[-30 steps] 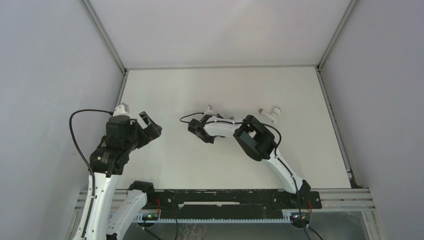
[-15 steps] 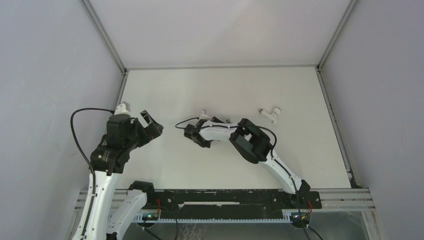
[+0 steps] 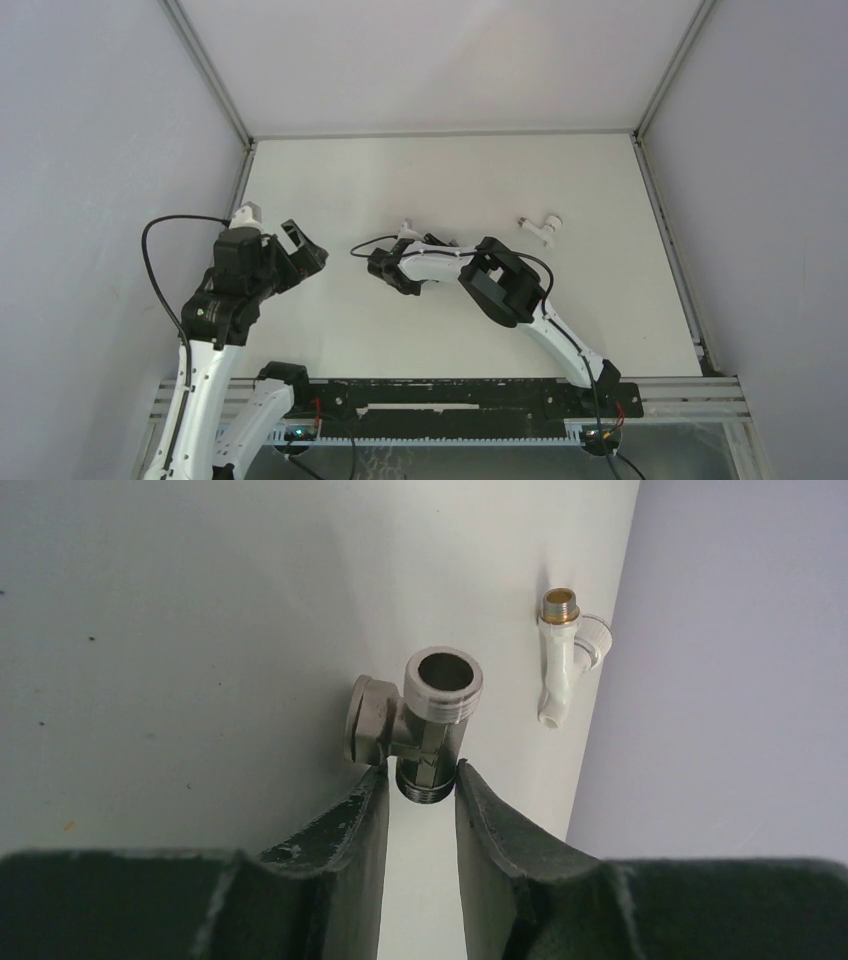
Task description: Install the water faucets
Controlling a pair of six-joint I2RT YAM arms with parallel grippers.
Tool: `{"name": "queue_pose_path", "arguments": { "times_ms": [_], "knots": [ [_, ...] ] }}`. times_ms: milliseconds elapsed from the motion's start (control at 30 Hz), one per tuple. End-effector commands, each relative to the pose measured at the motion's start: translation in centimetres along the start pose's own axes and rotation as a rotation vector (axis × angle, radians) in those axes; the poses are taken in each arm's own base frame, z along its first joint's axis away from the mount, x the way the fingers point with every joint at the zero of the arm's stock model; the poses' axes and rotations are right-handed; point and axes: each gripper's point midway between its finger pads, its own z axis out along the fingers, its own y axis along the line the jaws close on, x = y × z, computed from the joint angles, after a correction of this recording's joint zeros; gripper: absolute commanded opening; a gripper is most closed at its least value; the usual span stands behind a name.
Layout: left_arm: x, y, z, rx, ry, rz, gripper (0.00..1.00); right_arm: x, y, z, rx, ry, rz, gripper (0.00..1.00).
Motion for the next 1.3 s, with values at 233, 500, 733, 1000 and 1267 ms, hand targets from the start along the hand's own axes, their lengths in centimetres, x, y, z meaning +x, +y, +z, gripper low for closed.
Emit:
{"name": "queue_pose_path", "arguments": {
  "times_ms": [233,500,733,1000,1267],
  "knots": [
    [-1.6,-1.3,-0.5,0.054,-0.051,-0.014,1.00,-2.3,-2.2,-2.2,-0.032,-0.059,0.092,0.37],
    [-1.6,-1.4,-0.4,0.055,-0.051,-0.015,1.00,-2.7,-3.6,-4.3,-0.119,-0.063,0.128,0.39],
    [-1.6,-1.4,-0.5,0.058,-0.052,-0.014,1.00,-2.9,-2.4,-8.1,-0.554,-0.085,0.149,0.52],
    [-1.5,-1.5,-0.5,0.064,-0.052,-0.023,1.00,-3.5,-2.7,-9.5,-0.894,-0.105,0.180,0.60],
    [-1.5,-1.5,-0.4,0.064,-0.052,-0.028,1.00,-3.7,-1.8,-5.9,-0.990,-0.001,0.322,0.62]
  ]
}}
